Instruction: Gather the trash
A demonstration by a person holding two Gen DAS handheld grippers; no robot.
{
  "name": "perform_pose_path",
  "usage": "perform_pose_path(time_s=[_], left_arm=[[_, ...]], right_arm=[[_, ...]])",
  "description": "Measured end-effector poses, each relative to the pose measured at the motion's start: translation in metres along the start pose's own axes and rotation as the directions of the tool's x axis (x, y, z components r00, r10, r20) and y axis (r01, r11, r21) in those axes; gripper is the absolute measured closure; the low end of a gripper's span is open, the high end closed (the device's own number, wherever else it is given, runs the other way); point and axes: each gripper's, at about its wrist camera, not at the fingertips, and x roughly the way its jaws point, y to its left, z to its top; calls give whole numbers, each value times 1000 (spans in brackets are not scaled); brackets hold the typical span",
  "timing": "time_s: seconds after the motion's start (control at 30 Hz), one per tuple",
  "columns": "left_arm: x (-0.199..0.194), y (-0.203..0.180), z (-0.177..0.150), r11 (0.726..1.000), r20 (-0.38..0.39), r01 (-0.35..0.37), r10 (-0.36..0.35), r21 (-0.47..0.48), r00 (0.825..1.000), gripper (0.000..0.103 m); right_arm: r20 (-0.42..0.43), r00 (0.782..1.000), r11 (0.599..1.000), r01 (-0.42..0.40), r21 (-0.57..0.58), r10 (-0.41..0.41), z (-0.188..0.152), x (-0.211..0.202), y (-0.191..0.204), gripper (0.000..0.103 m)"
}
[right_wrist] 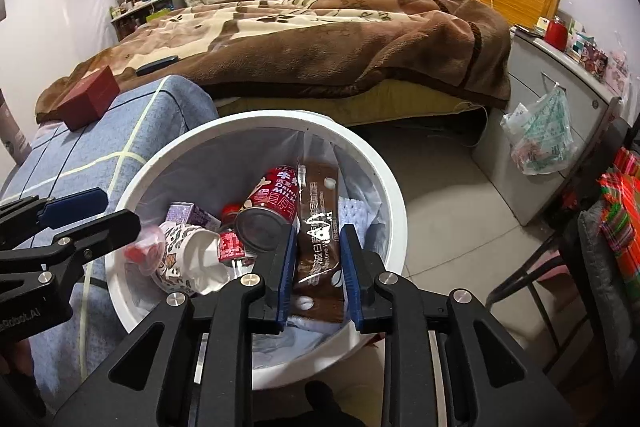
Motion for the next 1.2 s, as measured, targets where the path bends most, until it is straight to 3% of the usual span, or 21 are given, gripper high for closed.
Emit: perform_pose_path(time_s=[0.07, 0.13, 0.33, 0.63, 0.9, 1.07, 1.2], left_arm=[[-2, 2, -1, 1000, 5, -13, 13, -4, 1000, 39], [-6, 5, -2, 1000, 12, -22, 22, -12, 1000, 38], [-23, 11, -13, 997, 42, -70, 71, -35, 997, 32], [-65, 9, -42, 995, 122, -101, 104, -27, 987, 32], [-94, 0, -67, 980, 171, -200, 200, -16, 965, 32], [-102, -2, -80, 986, 177, -160, 164, -38, 971, 32], [-104, -2, -85, 981, 181, -188, 194, -47, 964, 32]], right_arm=[[7, 1000, 1000, -7, 9, 7, 0, -1, -1, 68], [17, 1000, 1000, -16, 16, 15, -1, -4, -1, 51], [56, 998, 999, -29, 20, 28, -7, -17, 6, 50], [139, 989, 998, -52, 38, 46, -28, -49, 21, 50], [205, 979, 998, -29, 48, 19, -48, -72, 31, 50], [235, 972, 999, -11, 46, -1, -57, -82, 36, 50], [251, 968, 999, -13, 45, 1, -64, -87, 40, 50]])
